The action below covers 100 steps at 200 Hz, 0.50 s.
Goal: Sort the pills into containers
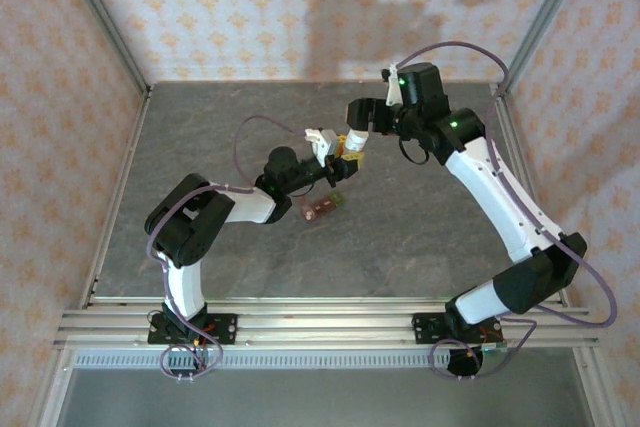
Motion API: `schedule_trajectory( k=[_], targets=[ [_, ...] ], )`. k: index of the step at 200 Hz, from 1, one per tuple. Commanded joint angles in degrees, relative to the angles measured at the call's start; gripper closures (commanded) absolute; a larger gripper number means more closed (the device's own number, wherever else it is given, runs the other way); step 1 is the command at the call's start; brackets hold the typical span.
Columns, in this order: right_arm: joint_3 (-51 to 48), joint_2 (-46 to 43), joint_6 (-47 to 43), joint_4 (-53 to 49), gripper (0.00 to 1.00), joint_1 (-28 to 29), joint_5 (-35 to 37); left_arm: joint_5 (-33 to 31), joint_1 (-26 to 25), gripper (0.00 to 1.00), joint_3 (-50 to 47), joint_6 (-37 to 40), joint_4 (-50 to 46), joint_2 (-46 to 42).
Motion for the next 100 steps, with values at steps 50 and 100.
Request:
schedule_trajectory(
  k=[50, 100],
  targets=[
    [-2.3, 3.2, -6.3, 0.1, 0.27, -1.7, -11.5, 0.4, -0.1, 1.00, 0.7, -0.1, 3.5, -2.7],
    [-3.3, 4.6, -5.9, 0.3, 0.34, -1.7, -13.0, 0.4, -0.1, 1.00, 0.8, 0.0, 3.6, -2.5]
  ],
)
